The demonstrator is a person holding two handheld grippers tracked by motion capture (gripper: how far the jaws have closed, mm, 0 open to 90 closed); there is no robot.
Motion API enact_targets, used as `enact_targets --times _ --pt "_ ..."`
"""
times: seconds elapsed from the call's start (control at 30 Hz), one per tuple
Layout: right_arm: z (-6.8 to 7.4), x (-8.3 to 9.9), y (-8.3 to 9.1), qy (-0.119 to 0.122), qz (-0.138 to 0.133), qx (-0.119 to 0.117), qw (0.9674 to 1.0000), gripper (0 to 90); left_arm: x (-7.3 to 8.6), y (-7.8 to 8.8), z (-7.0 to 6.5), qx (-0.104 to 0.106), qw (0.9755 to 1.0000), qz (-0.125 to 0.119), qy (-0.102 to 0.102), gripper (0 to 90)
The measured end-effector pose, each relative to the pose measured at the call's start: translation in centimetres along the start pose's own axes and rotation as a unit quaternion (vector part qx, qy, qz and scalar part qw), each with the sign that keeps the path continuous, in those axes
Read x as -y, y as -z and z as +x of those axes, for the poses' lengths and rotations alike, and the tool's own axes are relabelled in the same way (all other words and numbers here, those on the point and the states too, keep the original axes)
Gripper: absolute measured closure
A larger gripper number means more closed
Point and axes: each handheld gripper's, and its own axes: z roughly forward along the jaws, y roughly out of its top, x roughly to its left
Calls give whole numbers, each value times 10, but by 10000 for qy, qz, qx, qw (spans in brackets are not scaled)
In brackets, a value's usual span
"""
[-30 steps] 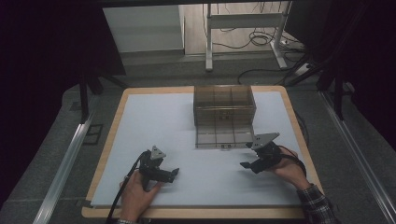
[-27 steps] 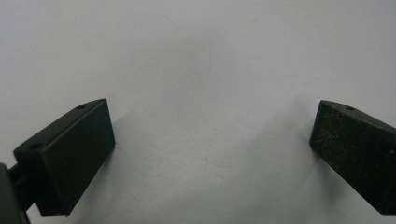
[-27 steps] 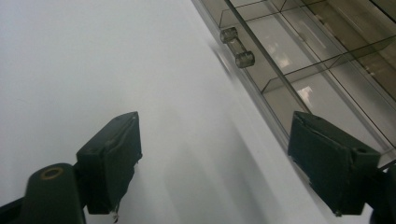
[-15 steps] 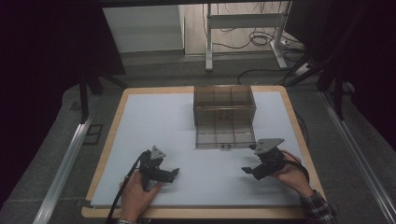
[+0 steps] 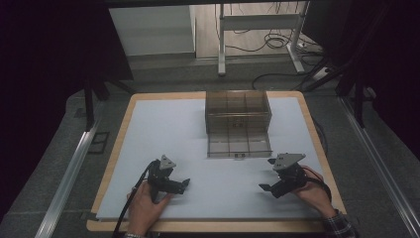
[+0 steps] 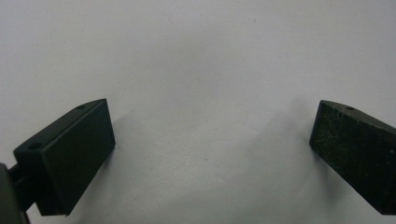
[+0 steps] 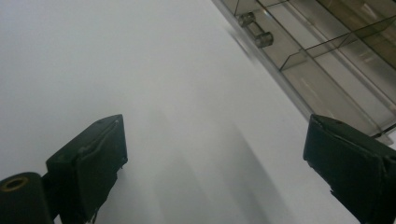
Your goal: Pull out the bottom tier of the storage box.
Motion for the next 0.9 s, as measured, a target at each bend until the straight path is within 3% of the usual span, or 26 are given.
enact_targets --times 0.57,0.9 --pt "16 17 -1 -180 -57 -122 9997 32 0 0 0 0 10000 -1 -2 0" --pt "23 26 -6 -263 43 -230 9994 30 0 0 0 1 10000 -1 -4 0"
